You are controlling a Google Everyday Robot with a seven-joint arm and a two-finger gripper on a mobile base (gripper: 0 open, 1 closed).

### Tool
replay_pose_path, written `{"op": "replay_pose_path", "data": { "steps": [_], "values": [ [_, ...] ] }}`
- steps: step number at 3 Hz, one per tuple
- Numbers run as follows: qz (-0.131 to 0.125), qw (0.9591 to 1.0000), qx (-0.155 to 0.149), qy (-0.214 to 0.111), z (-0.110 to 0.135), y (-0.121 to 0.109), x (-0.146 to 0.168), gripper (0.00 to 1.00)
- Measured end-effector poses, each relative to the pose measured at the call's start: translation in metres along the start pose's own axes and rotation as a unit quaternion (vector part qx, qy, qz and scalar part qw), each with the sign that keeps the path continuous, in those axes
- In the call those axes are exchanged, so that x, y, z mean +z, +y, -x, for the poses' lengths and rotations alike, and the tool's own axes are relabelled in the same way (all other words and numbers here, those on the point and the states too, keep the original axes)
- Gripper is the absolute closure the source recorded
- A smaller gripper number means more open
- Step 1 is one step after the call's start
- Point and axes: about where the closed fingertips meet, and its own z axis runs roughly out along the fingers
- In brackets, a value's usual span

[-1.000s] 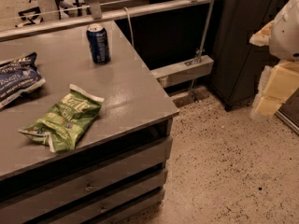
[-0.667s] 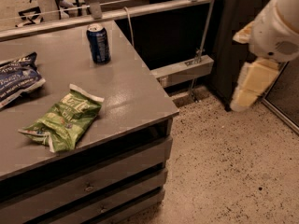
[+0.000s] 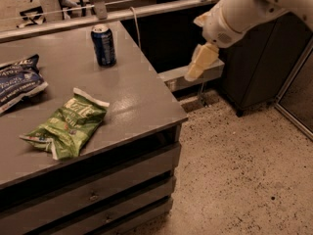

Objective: Knock pepsi can over

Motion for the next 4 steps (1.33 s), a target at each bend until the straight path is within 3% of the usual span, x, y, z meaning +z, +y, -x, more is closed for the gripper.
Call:
{"op": "replay_pose_path", "data": {
  "steps": [1, 2, 3, 4],
  "values": [
    [-0.015, 0.9967, -0.003, -0.08, 0.039, -0.047, 0.049, 0.0],
    [-0.009, 0.9884, 0.017, -0.15, 0.068, -0.075, 0.089, 0.0],
    [0.018, 0.9771, 0.046, -0.207, 0.096, -0.088, 0.116, 0.0],
    [0.058, 0.9641, 0.068, -0.25, 0.124, -0.082, 0.126, 0.0]
  ]
}}
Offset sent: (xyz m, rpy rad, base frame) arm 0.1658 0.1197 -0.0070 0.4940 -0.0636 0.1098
